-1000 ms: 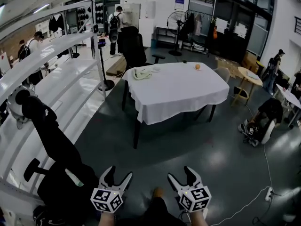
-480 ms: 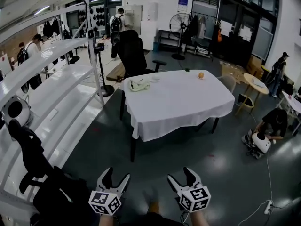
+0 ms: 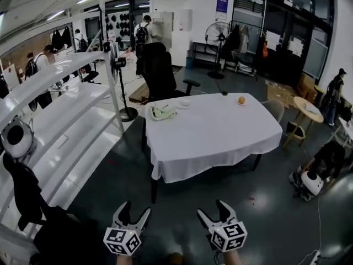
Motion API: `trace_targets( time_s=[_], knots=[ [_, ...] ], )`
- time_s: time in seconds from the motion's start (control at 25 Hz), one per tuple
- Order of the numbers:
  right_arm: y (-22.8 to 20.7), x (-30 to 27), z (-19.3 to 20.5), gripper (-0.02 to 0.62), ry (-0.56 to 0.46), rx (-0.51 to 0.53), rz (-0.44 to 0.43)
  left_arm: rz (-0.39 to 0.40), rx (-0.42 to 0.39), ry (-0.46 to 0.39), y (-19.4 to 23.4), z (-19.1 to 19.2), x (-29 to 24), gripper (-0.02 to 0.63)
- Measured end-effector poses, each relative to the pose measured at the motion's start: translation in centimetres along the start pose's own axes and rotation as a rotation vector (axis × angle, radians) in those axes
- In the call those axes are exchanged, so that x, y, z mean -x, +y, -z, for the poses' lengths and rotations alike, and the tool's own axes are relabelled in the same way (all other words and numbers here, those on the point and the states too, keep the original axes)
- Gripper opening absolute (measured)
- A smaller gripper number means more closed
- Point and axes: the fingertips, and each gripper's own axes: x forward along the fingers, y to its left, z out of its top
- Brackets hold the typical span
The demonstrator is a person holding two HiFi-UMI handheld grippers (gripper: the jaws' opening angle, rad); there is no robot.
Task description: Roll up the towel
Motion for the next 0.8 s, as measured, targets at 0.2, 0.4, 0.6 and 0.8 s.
trace_targets(
  time_s=[0.2,0.4,0.6,0.8],
  knots=[
    [-1.0,-0.5,1.0,0.342,0.015,-0.014,-0.011,-0.017,0.002,0.020,-0.5,1.1,-0.7,0.359],
    [-1.3,0.0,2.9,0.342,0.039,-0.037,-0.012,-0.024,0.007,0.042,-0.8,2.2,-0.4,0.359],
    [-1.0,0.3,4.3,0.342,0.073,-0.061,-0.046,-0.031,0.004,0.075,-1.1,3.1,-0.1,0.359],
    [-1.9,-0.3,3.9,0.344,0.066,-0.074,-0.043,-0.031,-0.002,0.075,-1.0,2.5,-1.2,0.359]
  ],
)
